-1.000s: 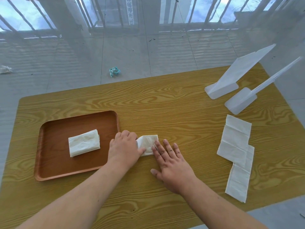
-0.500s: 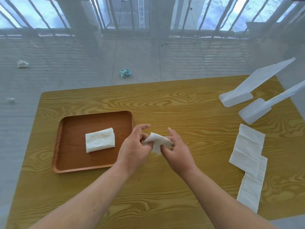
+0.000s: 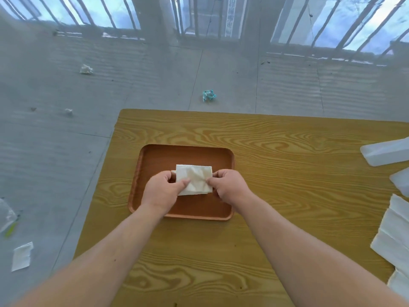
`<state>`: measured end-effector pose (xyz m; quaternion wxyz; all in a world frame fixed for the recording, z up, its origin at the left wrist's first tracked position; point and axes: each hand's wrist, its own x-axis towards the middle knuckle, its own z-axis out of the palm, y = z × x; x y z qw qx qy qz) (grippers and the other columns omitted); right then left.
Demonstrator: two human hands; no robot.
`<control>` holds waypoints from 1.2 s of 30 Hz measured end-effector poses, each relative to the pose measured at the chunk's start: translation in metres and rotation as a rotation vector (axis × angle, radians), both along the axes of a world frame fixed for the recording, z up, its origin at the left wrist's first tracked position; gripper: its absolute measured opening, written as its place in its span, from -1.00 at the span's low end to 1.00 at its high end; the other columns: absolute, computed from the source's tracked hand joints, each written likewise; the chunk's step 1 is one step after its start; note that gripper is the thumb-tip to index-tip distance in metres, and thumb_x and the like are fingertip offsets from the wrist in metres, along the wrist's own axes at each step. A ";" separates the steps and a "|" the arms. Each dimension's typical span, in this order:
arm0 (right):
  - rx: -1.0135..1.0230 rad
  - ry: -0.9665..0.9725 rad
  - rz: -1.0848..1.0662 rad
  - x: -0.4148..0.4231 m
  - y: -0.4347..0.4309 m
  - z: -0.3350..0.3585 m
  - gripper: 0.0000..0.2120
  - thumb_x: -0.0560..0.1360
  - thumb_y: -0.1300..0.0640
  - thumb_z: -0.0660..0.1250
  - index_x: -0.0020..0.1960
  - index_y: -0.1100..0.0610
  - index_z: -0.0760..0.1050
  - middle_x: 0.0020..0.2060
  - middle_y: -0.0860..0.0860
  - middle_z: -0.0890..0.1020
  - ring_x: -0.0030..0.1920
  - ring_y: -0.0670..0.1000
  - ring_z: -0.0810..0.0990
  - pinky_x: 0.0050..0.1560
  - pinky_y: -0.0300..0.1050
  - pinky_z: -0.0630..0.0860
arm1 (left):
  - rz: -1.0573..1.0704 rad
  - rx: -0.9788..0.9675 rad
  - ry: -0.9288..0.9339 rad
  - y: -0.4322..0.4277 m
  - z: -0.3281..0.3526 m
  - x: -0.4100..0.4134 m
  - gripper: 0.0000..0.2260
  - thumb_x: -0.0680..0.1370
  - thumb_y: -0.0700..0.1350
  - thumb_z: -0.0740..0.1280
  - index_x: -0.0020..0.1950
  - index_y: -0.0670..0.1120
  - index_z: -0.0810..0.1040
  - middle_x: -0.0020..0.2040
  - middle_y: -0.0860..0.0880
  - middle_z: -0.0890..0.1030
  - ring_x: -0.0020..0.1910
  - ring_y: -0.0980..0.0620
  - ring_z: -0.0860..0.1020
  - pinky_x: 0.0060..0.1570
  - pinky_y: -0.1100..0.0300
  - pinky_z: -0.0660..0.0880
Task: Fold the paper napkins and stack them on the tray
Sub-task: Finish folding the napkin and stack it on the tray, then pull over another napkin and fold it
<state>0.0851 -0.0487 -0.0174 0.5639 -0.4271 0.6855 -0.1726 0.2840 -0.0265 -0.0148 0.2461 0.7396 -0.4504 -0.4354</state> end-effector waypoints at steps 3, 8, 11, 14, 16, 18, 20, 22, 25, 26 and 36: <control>-0.032 0.136 0.121 0.013 -0.005 -0.006 -0.82 0.53 0.07 0.39 -0.14 0.17 0.64 -0.43 -0.01 0.60 -0.41 -0.01 0.54 -0.32 -0.05 0.50 | -0.019 0.057 -0.149 -0.001 -0.007 0.016 -0.75 0.50 0.19 0.47 -0.19 0.03 0.65 -0.25 0.06 0.70 -0.21 0.01 0.65 -0.17 -0.06 0.61; -0.333 0.540 0.197 0.011 0.010 -0.008 -0.75 0.53 -0.16 0.31 -0.13 0.00 0.43 -0.28 -0.10 0.56 -0.29 -0.04 0.53 -0.39 -0.08 0.36 | -0.131 -0.021 -0.542 0.009 -0.010 0.014 -0.44 0.44 0.31 0.43 0.28 0.04 0.39 0.21 -0.01 0.49 0.16 -0.08 0.51 0.04 -0.02 0.53; -0.600 0.571 0.167 -0.012 0.037 -0.003 -0.76 0.53 -0.18 0.28 -0.01 -0.01 0.42 -0.16 -0.12 0.55 -0.15 -0.03 0.51 -0.23 -0.08 0.45 | -0.436 -0.266 -0.665 0.024 -0.004 -0.008 -0.33 0.46 0.35 0.33 0.42 0.01 0.28 0.38 -0.08 0.40 0.30 -0.16 0.41 0.20 -0.12 0.46; -0.626 0.671 0.216 -0.058 0.074 -0.008 -0.47 0.53 -0.24 0.25 0.39 0.03 0.38 0.26 0.02 0.54 0.29 0.11 0.45 0.30 0.07 0.41 | -0.720 -0.340 -0.689 0.036 -0.003 -0.046 -0.24 0.51 0.44 0.18 0.59 0.02 0.25 0.62 -0.08 0.26 0.55 -0.16 0.25 0.48 -0.19 0.26; -0.504 0.769 0.261 -0.097 0.095 -0.014 -0.26 0.55 -0.34 0.15 0.60 -0.02 0.11 0.56 0.05 0.29 0.57 0.17 0.17 0.53 0.17 0.17 | -0.905 -0.349 -0.711 0.040 -0.008 -0.075 -0.20 0.54 0.49 0.06 0.66 0.07 0.13 0.70 -0.07 0.08 0.65 -0.13 0.04 0.59 -0.22 0.04; -0.400 0.856 0.293 -0.141 0.113 -0.019 -0.17 0.55 -0.42 0.03 0.65 -0.08 -0.16 0.66 0.04 0.01 0.63 0.16 -0.13 0.59 0.22 -0.08 | -1.027 -0.357 -0.718 0.040 -0.013 -0.107 -0.18 0.52 0.52 -0.01 0.68 0.12 0.03 0.71 -0.04 -0.05 0.67 -0.09 -0.12 0.60 -0.23 -0.11; -0.329 0.921 0.275 -0.183 0.129 -0.021 -0.16 0.54 -0.46 -0.04 0.64 -0.11 -0.28 0.66 0.04 -0.11 0.62 0.14 -0.26 0.59 0.24 -0.17 | -1.096 -0.354 -0.728 0.040 -0.017 -0.138 -0.16 0.50 0.53 -0.04 0.68 0.14 -0.01 0.71 -0.02 -0.12 0.66 -0.08 -0.19 0.59 -0.22 -0.17; -0.267 0.963 0.213 -0.217 0.144 -0.022 -0.17 0.54 -0.47 -0.07 0.63 -0.12 -0.32 0.66 0.04 -0.14 0.62 0.15 -0.28 0.58 0.26 -0.18 | -1.146 -0.326 -0.747 0.040 -0.021 -0.164 -0.14 0.48 0.55 -0.07 0.68 0.14 -0.06 0.70 -0.02 -0.18 0.66 -0.07 -0.23 0.59 -0.21 -0.21; -0.162 1.003 0.074 -0.263 0.165 -0.022 -0.18 0.54 -0.47 -0.14 0.62 -0.12 -0.38 0.65 0.08 -0.16 0.62 0.20 -0.26 0.58 0.29 -0.16 | -1.217 -0.301 -0.787 0.041 -0.029 -0.196 -0.12 0.46 0.57 -0.14 0.67 0.15 -0.16 0.69 -0.01 -0.24 0.65 -0.07 -0.27 0.59 -0.20 -0.24; -0.127 1.004 0.039 -0.273 0.170 -0.023 -0.18 0.54 -0.47 -0.17 0.61 -0.11 -0.39 0.65 0.11 -0.17 0.62 0.22 -0.25 0.58 0.30 -0.14 | -1.229 -0.295 -0.792 0.042 -0.031 -0.203 -0.12 0.46 0.57 -0.15 0.67 0.15 -0.16 0.69 -0.02 -0.24 0.65 -0.07 -0.27 0.59 -0.19 -0.24; -0.146 0.801 0.191 -0.266 0.183 -0.032 -0.22 0.54 -0.48 -0.21 0.64 -0.13 -0.23 0.66 0.05 -0.14 0.62 0.13 -0.23 0.59 0.19 -0.17 | -1.246 -0.214 -0.764 0.050 -0.034 -0.235 -0.09 0.48 0.55 -0.13 0.65 0.07 -0.31 0.70 -0.04 -0.21 0.67 -0.10 -0.11 0.61 -0.09 0.05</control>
